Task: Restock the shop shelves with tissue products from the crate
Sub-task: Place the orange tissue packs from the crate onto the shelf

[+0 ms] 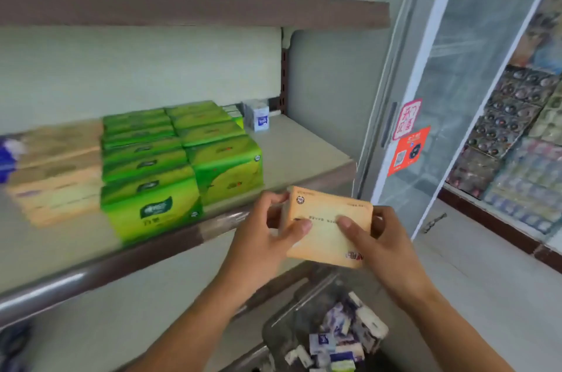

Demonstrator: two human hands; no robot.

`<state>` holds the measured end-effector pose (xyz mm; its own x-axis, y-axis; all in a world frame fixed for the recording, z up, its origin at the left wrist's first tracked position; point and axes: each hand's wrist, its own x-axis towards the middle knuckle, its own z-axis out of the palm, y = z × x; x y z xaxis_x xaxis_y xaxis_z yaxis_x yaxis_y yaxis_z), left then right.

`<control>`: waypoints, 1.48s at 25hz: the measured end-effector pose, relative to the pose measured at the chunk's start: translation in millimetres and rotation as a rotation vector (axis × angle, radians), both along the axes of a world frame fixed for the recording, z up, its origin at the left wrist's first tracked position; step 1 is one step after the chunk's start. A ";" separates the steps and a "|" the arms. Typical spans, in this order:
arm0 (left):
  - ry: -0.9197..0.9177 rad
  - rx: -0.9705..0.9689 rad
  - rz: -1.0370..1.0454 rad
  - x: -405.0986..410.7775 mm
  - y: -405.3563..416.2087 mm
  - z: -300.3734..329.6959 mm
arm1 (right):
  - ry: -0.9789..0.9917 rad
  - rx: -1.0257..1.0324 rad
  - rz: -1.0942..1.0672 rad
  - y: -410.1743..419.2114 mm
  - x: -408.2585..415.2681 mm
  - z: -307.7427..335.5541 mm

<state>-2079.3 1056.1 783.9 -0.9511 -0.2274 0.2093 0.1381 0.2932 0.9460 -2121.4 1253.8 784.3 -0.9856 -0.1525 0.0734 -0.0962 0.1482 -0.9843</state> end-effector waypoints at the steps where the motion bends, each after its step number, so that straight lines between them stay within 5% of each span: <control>1: 0.031 0.004 0.039 11.9 -13.3 12.0 | 0.027 -0.020 0.035 -16.5 3.5 12.0; 12: 0.197 0.049 0.485 153.1 -165.1 86.2 | 0.179 -0.067 0.505 -215.6 57.4 93.6; 17: 0.158 -0.011 0.614 167.8 -231.7 77.6 | 0.367 0.167 0.647 -298.6 50.4 104.6; 27: -0.120 -0.093 0.546 134.1 -313.9 20.8 | 0.689 0.891 0.610 -378.4 24.3 81.1; 37: -0.267 -0.214 0.497 114.3 -331.0 14.6 | 0.759 1.164 0.547 -398.5 15.8 72.6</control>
<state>-1965.1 725.1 798.6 -0.7678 -0.6371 0.0679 -0.2986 0.4496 0.8419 -2105.6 855.3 857.0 -0.5723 -0.8127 0.1095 -0.8193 0.5724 -0.0343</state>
